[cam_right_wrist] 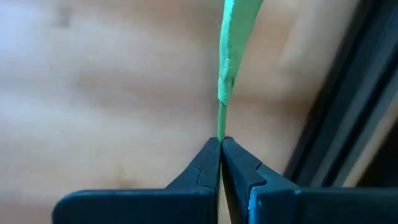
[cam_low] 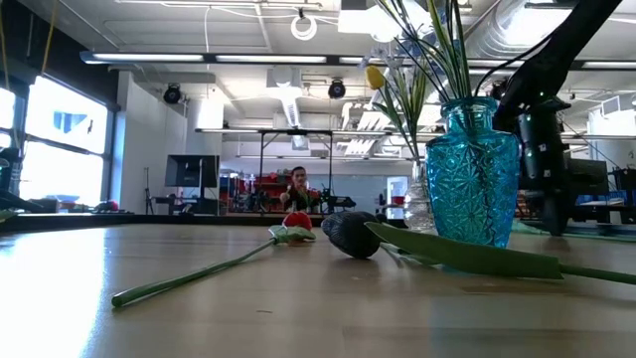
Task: Sort flowers into vase by color
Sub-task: Put the orange flower into the transparent vase
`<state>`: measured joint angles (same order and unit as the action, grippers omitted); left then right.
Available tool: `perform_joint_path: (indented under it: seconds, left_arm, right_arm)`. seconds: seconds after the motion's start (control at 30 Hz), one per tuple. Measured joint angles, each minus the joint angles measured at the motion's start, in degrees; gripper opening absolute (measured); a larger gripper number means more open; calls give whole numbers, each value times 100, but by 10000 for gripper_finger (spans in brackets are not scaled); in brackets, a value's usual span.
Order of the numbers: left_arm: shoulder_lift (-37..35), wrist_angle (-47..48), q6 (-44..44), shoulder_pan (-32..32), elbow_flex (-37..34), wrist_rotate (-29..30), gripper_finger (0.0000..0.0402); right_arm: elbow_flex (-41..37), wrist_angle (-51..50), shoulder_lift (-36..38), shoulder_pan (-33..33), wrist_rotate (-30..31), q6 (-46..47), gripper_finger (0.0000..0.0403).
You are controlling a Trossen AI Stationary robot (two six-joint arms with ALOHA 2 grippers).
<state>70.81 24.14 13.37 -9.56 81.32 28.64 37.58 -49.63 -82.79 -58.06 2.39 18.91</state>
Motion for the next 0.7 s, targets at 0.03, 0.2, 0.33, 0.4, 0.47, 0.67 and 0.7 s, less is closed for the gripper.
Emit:
perform_joint_path:
  seconds: [0.03, 0.2, 0.33, 0.4, 0.47, 0.67, 0.7]
  left_arm:
    - [0, 1, 0, 0, 0, 0, 140]
    - [0, 2, 0, 2, 0, 1, 140]
    - [0, 9, 0, 1, 0, 0, 140]
    - [0, 9, -1, 1, 0, 0, 140]
    - [0, 9, -2, 2, 0, 0, 140]
    - [0, 7, -100, 2, 0, 0, 140]
    - [0, 7, -130, 2, 0, 1, 140]
  right_arm:
    - [-29, -123, 158, 48, -158, 67, 2]
    - [-11, -309, 1135, 206, -415, 511, 1]
    - [-12, -669, 2097, 398, -389, 992, 0]
    - [-12, -935, 2611, 529, -334, 1248, 0]
    - [-12, -1005, 3152, 709, -243, 1473, 0]
    - [-12, -314, 4740, 1436, 193, 2000, 0]
    - [-12, -48, 4969, 1549, 302, 2008, 0]
